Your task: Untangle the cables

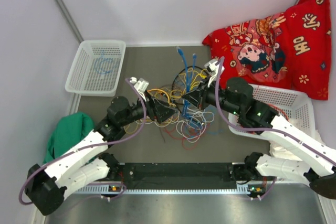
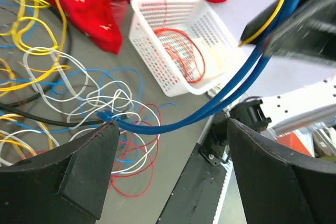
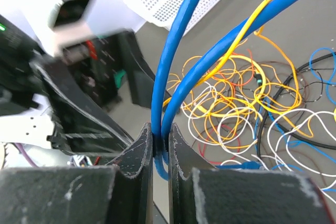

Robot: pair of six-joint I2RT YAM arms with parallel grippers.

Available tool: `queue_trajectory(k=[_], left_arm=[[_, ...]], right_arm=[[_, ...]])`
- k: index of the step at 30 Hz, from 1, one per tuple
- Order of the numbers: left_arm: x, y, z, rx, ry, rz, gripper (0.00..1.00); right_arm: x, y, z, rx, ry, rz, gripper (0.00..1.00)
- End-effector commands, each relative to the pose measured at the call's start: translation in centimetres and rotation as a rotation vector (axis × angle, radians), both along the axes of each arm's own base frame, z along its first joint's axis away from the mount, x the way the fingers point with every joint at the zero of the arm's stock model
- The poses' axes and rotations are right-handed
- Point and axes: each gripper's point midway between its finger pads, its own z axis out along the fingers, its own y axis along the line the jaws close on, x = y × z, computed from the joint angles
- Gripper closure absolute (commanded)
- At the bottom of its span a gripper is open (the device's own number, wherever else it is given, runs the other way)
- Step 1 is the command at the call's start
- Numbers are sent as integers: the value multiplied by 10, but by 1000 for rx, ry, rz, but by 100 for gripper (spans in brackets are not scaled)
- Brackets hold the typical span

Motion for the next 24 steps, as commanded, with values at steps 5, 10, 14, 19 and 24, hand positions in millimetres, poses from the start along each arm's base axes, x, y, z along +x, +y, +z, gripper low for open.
queue_trajectory(k=[5,10,14,19,24], left_arm=[[-17,-14,50,-184,-242,-138,14],[-25,-19,59,-264,-254,-192,16],[-25,-26,54,-265,-245,-214,21],[-22,-34,43,-258,-220,-240,29],[-28,-39,51,-296,-235,-281,36]], right_arm=[[-9,9,55,127,-31,49,100],[-9,10,53,122,-21,53,100],[-9,13,53,132,-11,61,100],[-11,17,55,140,-6,81,100],[-11,19,52,135,3,88,100]])
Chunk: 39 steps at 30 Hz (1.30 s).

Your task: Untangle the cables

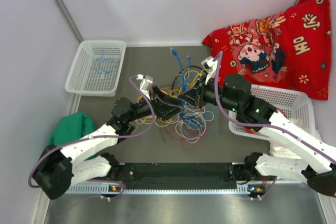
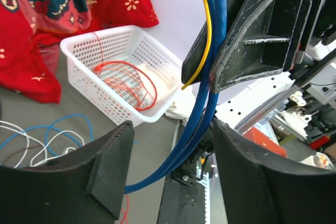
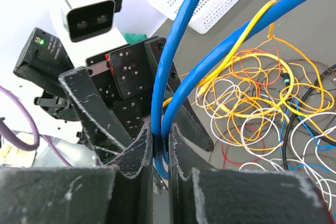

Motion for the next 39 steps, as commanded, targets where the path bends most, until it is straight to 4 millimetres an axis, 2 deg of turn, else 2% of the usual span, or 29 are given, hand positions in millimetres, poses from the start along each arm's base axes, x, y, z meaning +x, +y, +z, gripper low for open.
queue_trajectory(k=[1,4,5,7,8,9,10,12,13,14,16,18,19,20,22,24,26,27,29,30,31,32,33,34,35,36,37,39], left_arm=[[-13,-3,24,-79,-81,-60,43],[-14,-5,24,-79,-80,-76,57],[-15,-6,24,-78,-77,-76,70],[-15,-6,23,-75,-70,-75,85],[-15,-6,23,-74,-68,-77,100],[-14,-5,23,-73,-65,-69,100],[-16,-4,25,-70,-66,-68,100],[-17,-2,26,-62,-71,-61,100],[-19,1,29,-54,-67,-54,100],[-19,2,29,-46,-65,-49,100],[-22,7,38,-51,-87,-31,100],[-21,10,37,-30,-83,-9,100],[-21,15,43,-36,-92,18,100],[-19,16,39,-12,-73,31,100],[-19,22,46,2,-84,64,100],[-10,27,46,42,-43,131,100],[-1,35,55,50,-33,202,100],[2,38,62,66,-19,232,100],[14,45,68,90,15,310,100],[23,53,87,77,1,379,100],[32,56,76,132,47,424,100],[39,60,81,139,53,467,100],[54,74,92,150,64,580,100],[68,84,72,240,132,673,100],[77,92,66,287,161,739,100],[90,101,71,315,180,826,100],[100,128,53,405,238,973,100],[110,136,61,425,246,1037,100]], right_arm=[[-3,4,40,92,-60,24,100],[-4,5,37,87,-53,25,100],[-4,4,37,85,-56,26,100],[-3,2,37,83,-60,16,100],[-3,0,38,84,-64,8,100],[-1,-3,37,80,-64,-13,96],[-1,-6,39,80,-73,-20,69],[-1,-9,38,61,-74,-28,46],[-1,-10,37,50,-80,-28,31],[-1,-12,34,35,-73,-33,27],[1,-16,33,25,-77,-56,24],[2,-22,33,20,-81,-80,20],[2,-24,32,13,-83,-88,17],[2,-28,32,12,-86,-97,16],[4,-35,29,-10,-92,-124,14],[5,-45,26,-25,-101,-164,13],[9,-54,17,-47,-97,-209,13],[7,-60,20,-34,-105,-225,14],[12,-70,11,-45,-102,-288,15],[11,-78,12,-29,-101,-316,15],[13,-83,12,-25,-102,-343,16],[16,-89,8,-26,-103,-378,16],[17,-93,6,-28,-105,-397,17],[16,-98,7,-21,-108,-413,17],[18,-103,2,-39,-101,-442,17],[19,-106,-1,-49,-96,-456,18],[20,-107,-5,-62,-86,-467,18],[22,-110,-15,-95,-66,-484,18]])
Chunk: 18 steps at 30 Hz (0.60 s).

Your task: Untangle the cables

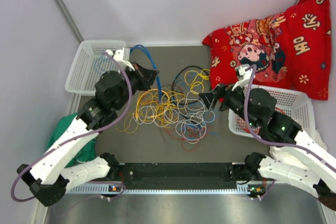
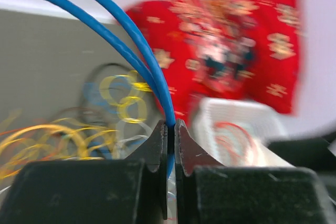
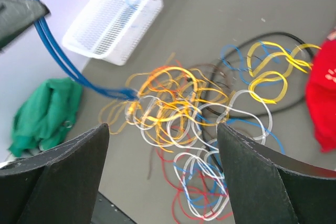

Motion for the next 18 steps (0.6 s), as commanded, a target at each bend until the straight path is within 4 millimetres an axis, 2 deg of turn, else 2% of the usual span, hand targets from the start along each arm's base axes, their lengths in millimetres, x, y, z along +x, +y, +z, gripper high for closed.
queue_trajectory(k=[1,4,5,7,8,10,12,13,14,15,17,18], left_arm=[[37,62,-33,214,136,375,100],[40,61,-23,209,122,381,100],[40,60,-22,210,127,375,100],[40,50,-20,190,136,337,100],[36,38,-20,172,138,267,100],[33,23,-20,128,131,194,100],[25,3,-22,71,128,87,100],[22,-3,-23,55,131,52,100],[15,-11,-28,35,145,1,100],[14,-16,-23,10,129,-27,100],[11,-22,-22,-12,129,-59,100],[1,-31,-21,-21,132,-135,100]], right_arm=[[9,-13,-15,-41,36,-95,18],[7,-4,-22,-35,52,-56,19],[2,5,-27,-34,64,-6,19],[0,21,-20,15,40,61,24],[-6,33,-20,34,46,126,26],[-10,49,0,114,5,196,28],[-19,68,10,161,-3,300,30],[-20,75,25,203,-34,332,30],[-24,81,29,216,-31,372,30],[-22,89,27,213,-26,390,31],[-24,96,37,233,-50,431,31],[-22,101,34,227,-47,438,31]])
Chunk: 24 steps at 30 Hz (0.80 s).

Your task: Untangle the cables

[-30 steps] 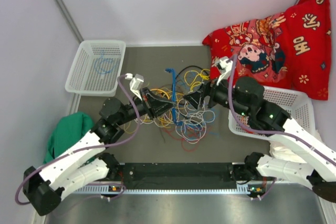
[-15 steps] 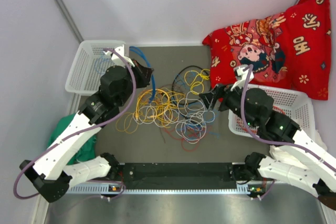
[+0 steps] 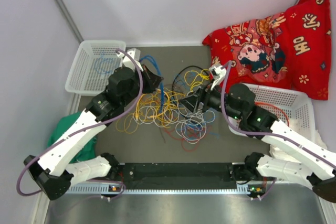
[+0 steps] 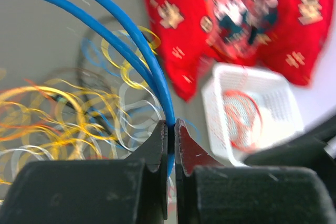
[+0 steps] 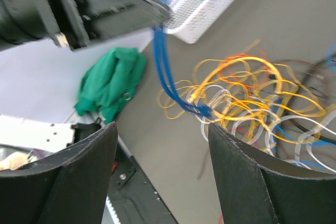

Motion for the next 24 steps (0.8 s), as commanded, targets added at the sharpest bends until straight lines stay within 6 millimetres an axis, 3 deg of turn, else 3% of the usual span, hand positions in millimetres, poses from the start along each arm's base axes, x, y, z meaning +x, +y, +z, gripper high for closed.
queue_trajectory(k=[1,5,11,15,18,20,21,24], left_arm=[[-23,-33,36,-161,-72,-211,100],[-34,-43,42,-198,-81,-293,100],[-46,-50,48,-231,-97,-371,100],[-45,-43,46,-209,-104,-337,100],[-19,-11,31,-96,-96,-122,100],[16,30,25,47,-118,114,100],[24,48,13,127,-77,188,100],[68,107,19,232,-41,403,100]], right_arm=[[-12,26,53,154,-102,143,32],[-10,31,53,169,-123,157,37],[-4,46,45,155,-103,182,55],[-1,44,43,138,-90,158,51],[5,29,38,92,-83,81,31],[6,15,34,60,-75,32,22],[10,7,23,19,-53,-12,21],[7,-6,13,-24,-37,-44,20]])
